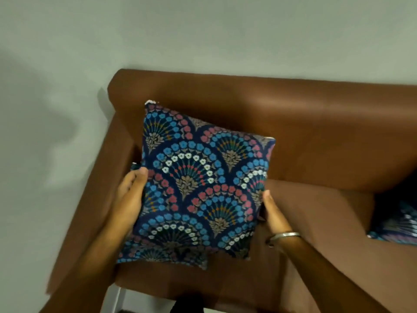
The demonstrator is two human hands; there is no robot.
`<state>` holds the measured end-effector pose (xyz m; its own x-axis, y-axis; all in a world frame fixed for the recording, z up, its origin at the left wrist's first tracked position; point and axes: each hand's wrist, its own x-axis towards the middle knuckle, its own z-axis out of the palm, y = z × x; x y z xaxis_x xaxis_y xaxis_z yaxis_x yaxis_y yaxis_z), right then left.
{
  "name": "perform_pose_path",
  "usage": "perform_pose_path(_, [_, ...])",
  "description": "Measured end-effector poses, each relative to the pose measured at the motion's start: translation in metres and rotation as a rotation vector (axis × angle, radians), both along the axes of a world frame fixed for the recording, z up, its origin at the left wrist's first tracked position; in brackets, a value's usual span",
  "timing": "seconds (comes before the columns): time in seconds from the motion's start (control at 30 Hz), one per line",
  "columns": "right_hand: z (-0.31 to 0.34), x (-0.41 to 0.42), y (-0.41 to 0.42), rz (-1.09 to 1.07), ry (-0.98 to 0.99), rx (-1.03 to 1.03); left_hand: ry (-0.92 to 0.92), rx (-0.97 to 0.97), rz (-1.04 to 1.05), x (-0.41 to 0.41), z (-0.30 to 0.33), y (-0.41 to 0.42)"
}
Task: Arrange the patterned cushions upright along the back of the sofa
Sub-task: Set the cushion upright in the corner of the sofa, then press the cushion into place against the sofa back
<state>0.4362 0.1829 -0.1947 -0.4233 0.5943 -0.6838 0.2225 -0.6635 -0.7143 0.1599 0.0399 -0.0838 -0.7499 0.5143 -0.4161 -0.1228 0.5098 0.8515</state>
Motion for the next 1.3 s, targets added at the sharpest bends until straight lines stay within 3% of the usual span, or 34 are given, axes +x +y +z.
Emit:
perform_pose_path(0.1, [0.017, 0.071, 0.045, -0.097, -0.053, 0.090, -0.182, 0.155, -0.129, 0.067, -0.019, 0.033])
perform_pose_path(0.23, [0.018, 0.145, 0.106, -0.236, -0.152, 0.205, -0.267, 0.129, -0.217, 0.153, -0.081, 0.103])
perform_pose_path(0.37, [-0.035, 0.203, 0.156, -0.250, -0.264, 0.190, -0.380, 0.068, -0.227, 0.217, -0.147, 0.163])
perform_pose_path(0.47, [-0.053, 0.221, 0.169, -0.235, -0.296, 0.208, -0.356, 0.089, -0.275, 0.234, -0.176, 0.181])
perform_pose_path(0.57, [-0.058, 0.214, 0.154, -0.270, -0.381, 0.295, -0.316, 0.031, -0.345, 0.225, -0.159, 0.177])
perform_pose_path(0.7, [-0.064, 0.178, 0.090, -0.377, -0.600, 0.397, -0.119, -0.186, -0.318, 0.178, -0.153, 0.127])
perform_pose_path(0.8, [-0.082, 0.117, 0.021, -0.178, -0.620, 0.065, 0.095, -0.394, -0.237, 0.108, -0.159, 0.061])
perform_pose_path(0.9, [-0.097, 0.037, -0.034, 0.070, -0.442, -0.287, 0.246, -0.566, -0.072, 0.020, -0.168, -0.001])
perform_pose_path(1.1, [-0.122, -0.129, -0.060, 0.049, -0.278, -0.629, 0.254, -0.783, 0.049, -0.095, -0.189, -0.037])
perform_pose_path(1.2, [-0.128, -0.167, -0.054, 0.061, -0.393, -0.670, 0.068, -0.781, 0.108, -0.112, -0.192, -0.026])
perform_pose_path(1.3, [-0.119, -0.179, -0.058, 0.040, -0.379, -0.586, -0.156, -0.639, 0.040, -0.120, -0.182, -0.024])
